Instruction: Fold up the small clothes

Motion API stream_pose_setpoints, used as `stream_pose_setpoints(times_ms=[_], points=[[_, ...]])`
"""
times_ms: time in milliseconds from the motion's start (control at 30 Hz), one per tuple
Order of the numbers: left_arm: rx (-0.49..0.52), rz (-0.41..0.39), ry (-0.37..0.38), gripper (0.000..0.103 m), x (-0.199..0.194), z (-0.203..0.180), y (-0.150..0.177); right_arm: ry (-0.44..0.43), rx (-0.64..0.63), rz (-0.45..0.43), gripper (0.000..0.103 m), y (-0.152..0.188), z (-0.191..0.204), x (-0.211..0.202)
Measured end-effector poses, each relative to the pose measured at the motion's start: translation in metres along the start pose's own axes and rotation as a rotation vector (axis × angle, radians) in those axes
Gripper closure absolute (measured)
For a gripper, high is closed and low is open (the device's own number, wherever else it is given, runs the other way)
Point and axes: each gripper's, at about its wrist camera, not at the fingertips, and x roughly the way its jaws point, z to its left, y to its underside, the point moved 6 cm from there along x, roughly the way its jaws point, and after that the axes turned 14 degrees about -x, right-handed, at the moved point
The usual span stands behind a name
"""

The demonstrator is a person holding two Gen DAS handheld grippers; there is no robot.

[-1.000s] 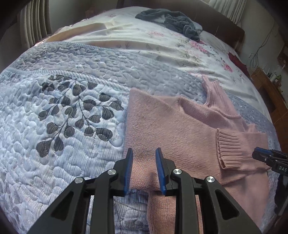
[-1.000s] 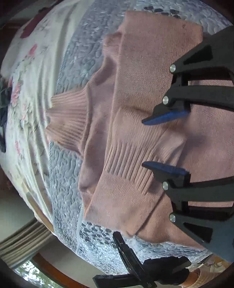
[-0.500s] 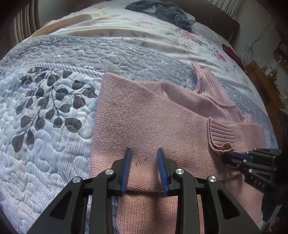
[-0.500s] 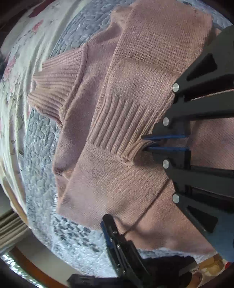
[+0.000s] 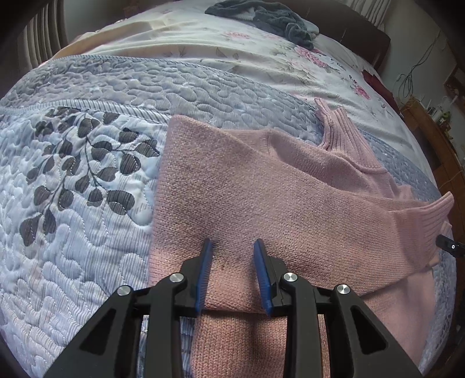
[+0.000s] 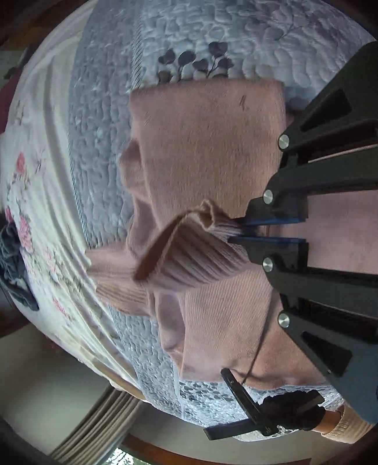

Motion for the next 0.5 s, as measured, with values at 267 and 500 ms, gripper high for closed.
stream_pose_setpoints(times_ms=[267, 500], points=[[0.019, -0.002, -0.044, 0.073, -0.005, -0.007, -0.004, 0.022, 0.057, 0.062, 0.091, 0.034, -0.034, 0.005], [0.124, -0.021, 0.041, 0.064, -0.018, -0.064, 0.000, 0.018, -0.040, -0.039, 0.089, -0.006, -0.006, -0.018]])
